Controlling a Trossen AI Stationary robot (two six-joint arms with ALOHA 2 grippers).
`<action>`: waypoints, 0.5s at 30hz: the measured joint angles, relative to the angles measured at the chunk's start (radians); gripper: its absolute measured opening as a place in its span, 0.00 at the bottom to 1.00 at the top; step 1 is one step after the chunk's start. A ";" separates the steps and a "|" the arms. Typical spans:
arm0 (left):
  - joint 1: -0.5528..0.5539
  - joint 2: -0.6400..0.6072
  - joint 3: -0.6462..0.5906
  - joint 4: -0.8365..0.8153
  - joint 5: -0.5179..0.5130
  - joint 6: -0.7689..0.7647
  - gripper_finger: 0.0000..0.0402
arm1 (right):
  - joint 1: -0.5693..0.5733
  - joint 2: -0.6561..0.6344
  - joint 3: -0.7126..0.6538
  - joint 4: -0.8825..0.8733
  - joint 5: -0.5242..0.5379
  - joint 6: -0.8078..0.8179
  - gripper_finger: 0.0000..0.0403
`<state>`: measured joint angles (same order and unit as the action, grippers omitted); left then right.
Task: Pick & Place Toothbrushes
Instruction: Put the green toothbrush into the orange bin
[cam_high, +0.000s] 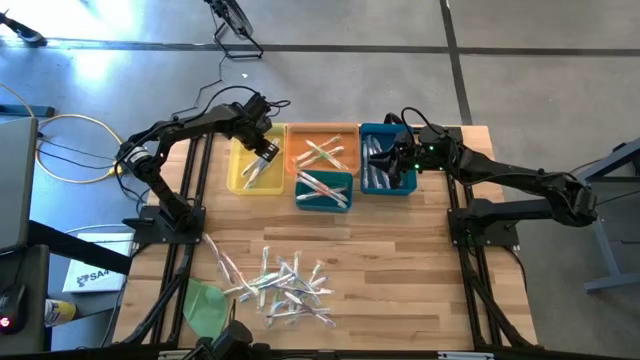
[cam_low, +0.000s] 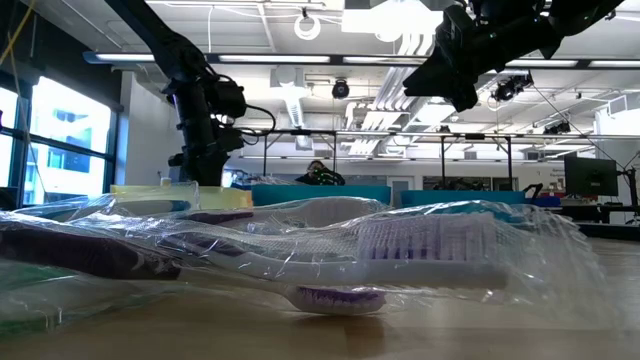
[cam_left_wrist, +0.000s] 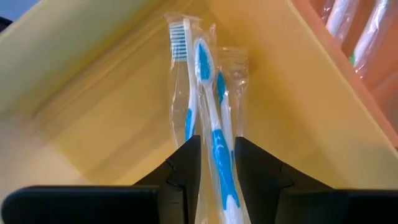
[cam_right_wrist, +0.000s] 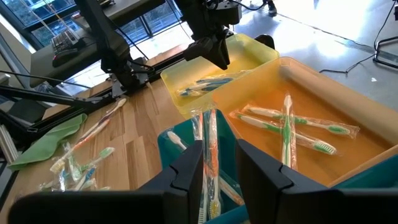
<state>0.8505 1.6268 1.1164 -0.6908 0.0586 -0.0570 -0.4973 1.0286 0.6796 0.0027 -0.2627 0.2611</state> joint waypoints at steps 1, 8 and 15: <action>0.000 0.000 0.000 -0.001 0.000 0.000 0.24 | 0.000 0.000 0.000 0.000 0.000 0.000 0.21; 0.000 0.000 0.000 0.005 0.000 0.000 0.24 | 0.000 0.000 0.000 0.000 0.002 0.000 0.21; -0.001 0.000 0.000 0.038 -0.011 0.000 0.24 | 0.000 0.000 0.000 0.000 0.002 0.000 0.21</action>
<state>0.8494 1.6268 1.1160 -0.6526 0.0474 -0.0570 -0.4973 1.0286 0.6796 0.0027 -0.2611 0.2611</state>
